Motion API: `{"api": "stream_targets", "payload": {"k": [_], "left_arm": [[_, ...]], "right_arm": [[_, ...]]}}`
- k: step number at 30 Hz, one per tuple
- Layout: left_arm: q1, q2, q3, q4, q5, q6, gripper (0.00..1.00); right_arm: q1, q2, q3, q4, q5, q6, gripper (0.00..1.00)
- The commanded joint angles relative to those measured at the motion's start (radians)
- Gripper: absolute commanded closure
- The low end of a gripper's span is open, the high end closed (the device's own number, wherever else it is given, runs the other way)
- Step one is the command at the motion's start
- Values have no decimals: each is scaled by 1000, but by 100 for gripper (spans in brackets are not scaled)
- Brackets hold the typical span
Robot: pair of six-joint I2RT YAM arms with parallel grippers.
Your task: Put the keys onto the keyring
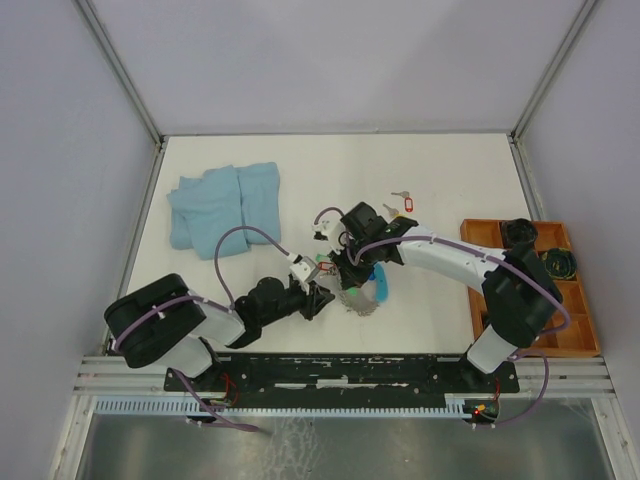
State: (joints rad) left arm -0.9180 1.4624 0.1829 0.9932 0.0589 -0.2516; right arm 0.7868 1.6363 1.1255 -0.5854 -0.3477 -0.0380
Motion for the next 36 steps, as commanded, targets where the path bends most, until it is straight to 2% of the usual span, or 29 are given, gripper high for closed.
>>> {"api": "stream_targets", "payload": {"k": [1, 3, 10, 19, 30, 36], "left_arm": [[29, 58, -12, 241, 162, 145, 69], [42, 96, -8, 290, 229, 165, 68], [52, 172, -20, 465, 334, 274, 62], [57, 258, -2, 576, 416, 408, 55], [81, 337, 73, 600, 515, 398, 57], [81, 354, 82, 598, 553, 379, 65]], "right_arm": [[-4, -61, -15, 20, -48, -72, 99], [-7, -83, -23, 9, -48, -99, 99], [-6, -174, -76, 1, -61, -165, 99], [-6, -228, -126, 24, -102, -208, 99], [-6, -242, -139, 36, -115, -214, 99], [-6, -242, -138, 36, -109, -211, 99]]}}
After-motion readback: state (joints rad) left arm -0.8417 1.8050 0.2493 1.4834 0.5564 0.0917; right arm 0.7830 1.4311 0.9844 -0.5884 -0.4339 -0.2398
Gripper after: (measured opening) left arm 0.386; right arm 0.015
